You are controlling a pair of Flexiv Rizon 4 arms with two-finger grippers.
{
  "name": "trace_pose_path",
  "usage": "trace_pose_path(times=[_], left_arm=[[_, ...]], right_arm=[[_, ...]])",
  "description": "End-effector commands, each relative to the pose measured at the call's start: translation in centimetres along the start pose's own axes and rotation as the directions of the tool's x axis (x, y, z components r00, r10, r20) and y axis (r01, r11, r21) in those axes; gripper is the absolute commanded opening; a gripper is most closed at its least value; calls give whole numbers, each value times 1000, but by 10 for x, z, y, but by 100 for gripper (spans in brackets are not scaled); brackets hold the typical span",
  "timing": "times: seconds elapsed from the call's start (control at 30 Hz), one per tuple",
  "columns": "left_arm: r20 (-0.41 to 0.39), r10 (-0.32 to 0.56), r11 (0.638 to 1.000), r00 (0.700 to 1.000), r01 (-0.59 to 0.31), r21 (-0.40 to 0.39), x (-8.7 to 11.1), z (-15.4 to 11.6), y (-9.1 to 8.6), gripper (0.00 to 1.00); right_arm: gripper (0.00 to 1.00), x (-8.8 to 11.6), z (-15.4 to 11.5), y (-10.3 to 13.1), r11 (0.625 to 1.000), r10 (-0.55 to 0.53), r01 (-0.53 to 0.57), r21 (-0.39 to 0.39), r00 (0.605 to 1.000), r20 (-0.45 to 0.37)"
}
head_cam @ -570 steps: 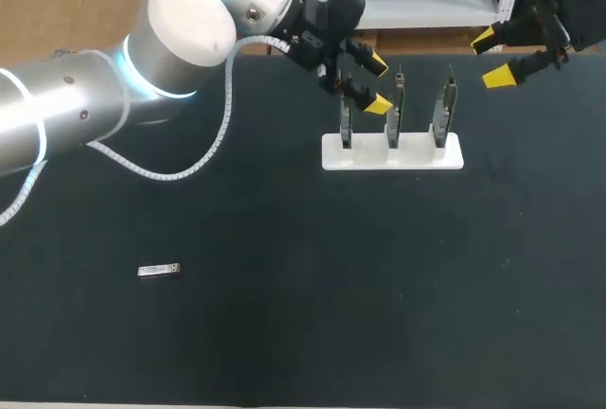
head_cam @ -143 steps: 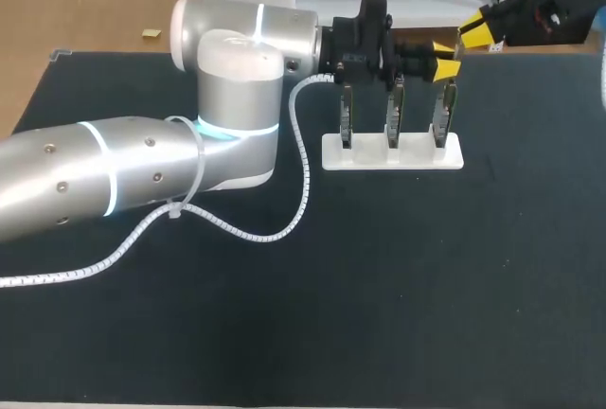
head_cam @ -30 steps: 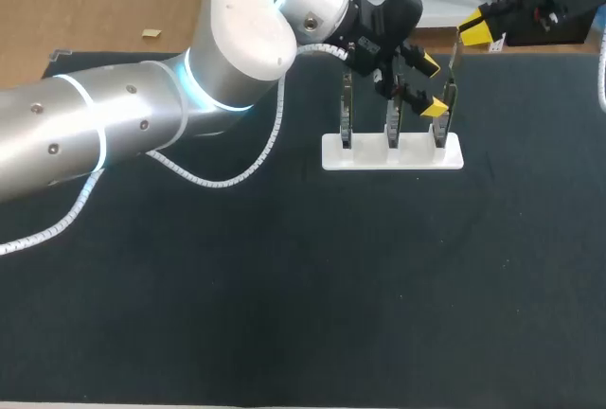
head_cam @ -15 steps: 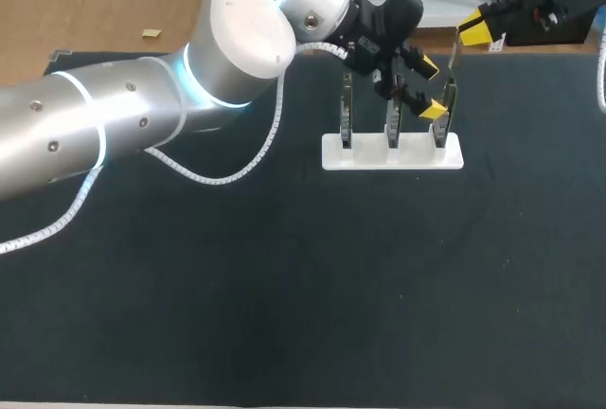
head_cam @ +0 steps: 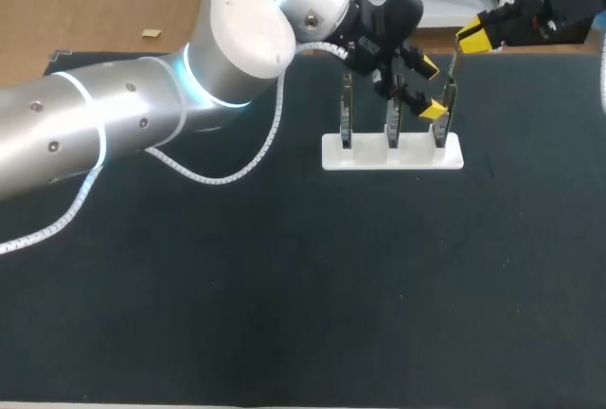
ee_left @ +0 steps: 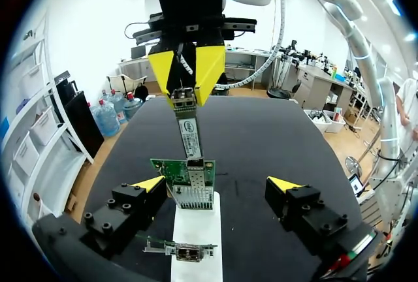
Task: Pick up the optical module with the left hand, and insert it into the network port with the right hand.
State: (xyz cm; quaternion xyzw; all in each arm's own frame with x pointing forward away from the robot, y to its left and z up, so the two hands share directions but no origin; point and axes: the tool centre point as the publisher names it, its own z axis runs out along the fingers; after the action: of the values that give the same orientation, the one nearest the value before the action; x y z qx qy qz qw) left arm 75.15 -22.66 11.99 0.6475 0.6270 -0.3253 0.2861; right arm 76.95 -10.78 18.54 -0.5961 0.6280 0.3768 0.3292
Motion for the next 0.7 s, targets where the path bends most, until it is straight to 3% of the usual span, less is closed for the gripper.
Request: trace_pose_path(times=[0.03, 0.7], left_arm=[[-5, -1, 1000, 1000, 1, 5, -1, 0, 2, 100], [-5, -1, 1000, 1000, 1, 5, -1, 0, 2, 100]], right_arm=[[0, 1, -1, 4, 1000, -8, 8, 3, 1000, -9], [0, 7, 7, 3, 1000, -17, 17, 0, 999, -36]])
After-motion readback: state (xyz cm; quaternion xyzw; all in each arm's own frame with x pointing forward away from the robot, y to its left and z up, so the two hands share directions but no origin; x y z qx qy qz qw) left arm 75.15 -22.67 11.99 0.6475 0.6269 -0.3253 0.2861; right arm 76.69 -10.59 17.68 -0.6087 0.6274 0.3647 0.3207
